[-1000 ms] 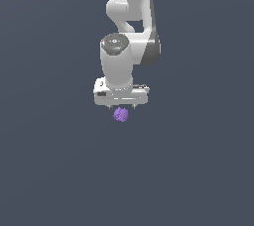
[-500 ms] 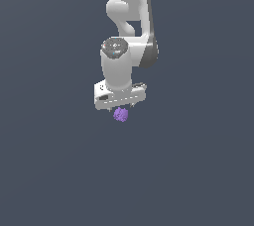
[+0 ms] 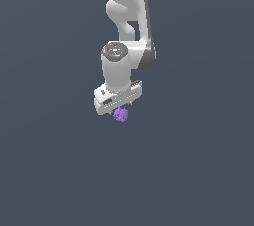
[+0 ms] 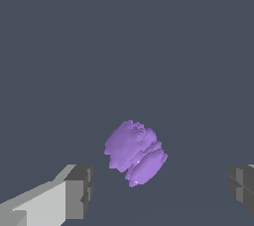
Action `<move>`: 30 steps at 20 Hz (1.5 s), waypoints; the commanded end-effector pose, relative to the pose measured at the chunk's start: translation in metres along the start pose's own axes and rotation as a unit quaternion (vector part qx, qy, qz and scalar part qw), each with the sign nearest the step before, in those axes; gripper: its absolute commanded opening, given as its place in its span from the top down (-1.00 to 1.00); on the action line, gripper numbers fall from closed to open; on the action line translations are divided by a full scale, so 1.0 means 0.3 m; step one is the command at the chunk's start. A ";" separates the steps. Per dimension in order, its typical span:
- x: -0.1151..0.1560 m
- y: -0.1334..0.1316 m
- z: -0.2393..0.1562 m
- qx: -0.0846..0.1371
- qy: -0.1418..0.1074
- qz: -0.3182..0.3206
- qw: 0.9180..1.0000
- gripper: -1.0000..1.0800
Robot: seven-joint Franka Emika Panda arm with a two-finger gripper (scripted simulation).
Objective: Pick up the object and move it to a goal position.
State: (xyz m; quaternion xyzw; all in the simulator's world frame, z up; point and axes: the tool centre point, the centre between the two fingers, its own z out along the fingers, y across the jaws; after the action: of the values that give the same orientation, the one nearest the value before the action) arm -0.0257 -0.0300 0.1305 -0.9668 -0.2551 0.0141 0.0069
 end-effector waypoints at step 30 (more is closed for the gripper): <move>-0.067 -0.032 0.131 -0.014 0.006 -0.392 0.920 -0.92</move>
State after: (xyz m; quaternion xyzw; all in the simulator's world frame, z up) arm -0.0487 -0.0315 0.0925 -0.7963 -0.6049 0.0016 0.0005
